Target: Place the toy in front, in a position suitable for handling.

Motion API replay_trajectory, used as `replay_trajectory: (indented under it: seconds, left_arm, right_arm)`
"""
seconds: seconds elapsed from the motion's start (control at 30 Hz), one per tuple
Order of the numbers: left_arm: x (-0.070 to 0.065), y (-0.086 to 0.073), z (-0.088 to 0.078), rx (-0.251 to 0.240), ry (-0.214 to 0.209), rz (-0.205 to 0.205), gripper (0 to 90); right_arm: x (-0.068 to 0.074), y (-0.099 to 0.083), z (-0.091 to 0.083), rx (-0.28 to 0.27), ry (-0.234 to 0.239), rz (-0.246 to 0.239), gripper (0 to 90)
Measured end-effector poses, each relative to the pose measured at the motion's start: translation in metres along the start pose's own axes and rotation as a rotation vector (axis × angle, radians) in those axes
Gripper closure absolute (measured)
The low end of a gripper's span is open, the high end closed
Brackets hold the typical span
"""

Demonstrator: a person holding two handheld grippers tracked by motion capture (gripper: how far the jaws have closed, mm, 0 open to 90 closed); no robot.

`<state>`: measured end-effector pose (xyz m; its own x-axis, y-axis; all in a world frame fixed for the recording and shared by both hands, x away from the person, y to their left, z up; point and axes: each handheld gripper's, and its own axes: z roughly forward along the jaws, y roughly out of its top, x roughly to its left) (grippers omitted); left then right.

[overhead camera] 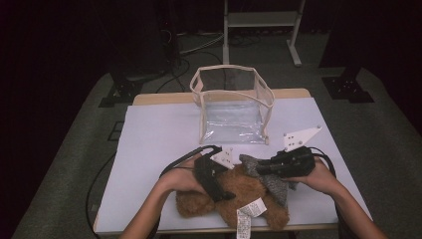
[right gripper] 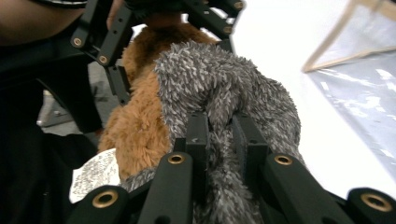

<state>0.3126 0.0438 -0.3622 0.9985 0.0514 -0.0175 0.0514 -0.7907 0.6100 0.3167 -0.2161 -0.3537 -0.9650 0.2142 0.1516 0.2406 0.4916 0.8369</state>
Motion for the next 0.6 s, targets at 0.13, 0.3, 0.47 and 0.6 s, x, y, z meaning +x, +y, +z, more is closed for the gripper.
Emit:
replay_trajectory:
  seconds: [0.13,0.3,0.47,0.6]
  left_arm:
    - [0.001,0.013,0.006,0.01,-0.012,0.026,5.2]
    - [0.004,0.015,0.008,0.016,-0.028,0.017,32.0]
    - [0.014,0.017,-0.006,-0.071,0.0,0.01,50.7]
    - [0.021,0.026,-0.014,-0.088,0.056,0.035,52.2]
  right_arm:
    - [-0.001,0.002,0.002,0.0,0.007,0.0,77.6]
    - [-0.003,0.001,0.001,0.008,-0.002,-0.001,77.6]
    - [-0.009,0.005,-0.007,-0.017,-0.025,0.01,77.6]
    - [-0.015,0.021,-0.016,-0.019,-0.056,-0.01,77.6]
